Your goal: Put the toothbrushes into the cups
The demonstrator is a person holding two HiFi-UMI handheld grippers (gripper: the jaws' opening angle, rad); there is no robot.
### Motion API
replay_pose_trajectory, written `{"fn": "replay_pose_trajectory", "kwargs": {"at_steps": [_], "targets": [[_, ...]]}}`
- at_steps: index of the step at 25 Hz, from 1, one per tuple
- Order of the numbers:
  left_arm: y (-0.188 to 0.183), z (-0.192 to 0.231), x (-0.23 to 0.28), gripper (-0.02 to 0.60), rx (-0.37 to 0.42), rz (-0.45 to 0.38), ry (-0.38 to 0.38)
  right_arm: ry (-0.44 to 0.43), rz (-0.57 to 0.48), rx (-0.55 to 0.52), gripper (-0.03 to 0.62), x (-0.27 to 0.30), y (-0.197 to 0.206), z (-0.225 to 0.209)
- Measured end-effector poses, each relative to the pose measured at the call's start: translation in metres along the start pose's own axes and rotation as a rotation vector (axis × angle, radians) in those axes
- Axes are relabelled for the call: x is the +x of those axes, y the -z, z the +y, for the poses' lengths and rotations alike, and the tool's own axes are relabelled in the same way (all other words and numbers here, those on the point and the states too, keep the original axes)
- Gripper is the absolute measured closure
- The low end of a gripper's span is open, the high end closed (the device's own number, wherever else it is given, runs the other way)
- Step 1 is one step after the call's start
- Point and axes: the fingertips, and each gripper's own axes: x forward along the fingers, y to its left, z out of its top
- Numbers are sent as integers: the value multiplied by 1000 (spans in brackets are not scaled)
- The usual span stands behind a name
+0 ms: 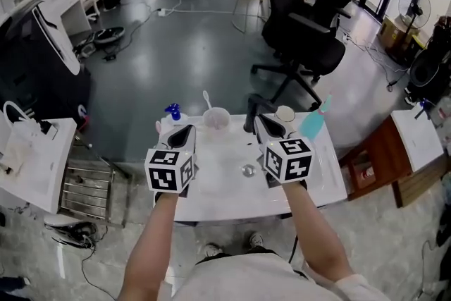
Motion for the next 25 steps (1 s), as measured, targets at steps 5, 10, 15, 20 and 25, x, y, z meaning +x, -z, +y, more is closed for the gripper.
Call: {"fn": "replay_pose_trajectory", "kwargs": {"at_steps": [5, 10, 15, 20, 25], "targets": [[-3, -27, 13, 577, 11, -2, 18, 9, -3, 5, 577, -12, 4, -17], [-5, -45, 23, 577, 15, -1, 28, 13, -7, 10, 575, -20, 6, -31], [-8, -59, 30, 577, 18, -3, 37, 28, -11, 13, 544, -30, 4, -45], [-7, -74, 39, 577, 28, 4, 54, 45, -22, 30, 513, -38, 4, -60], [-8, -89, 49, 577, 38, 8, 77, 72, -21, 41, 483, -49, 6, -77]]}}
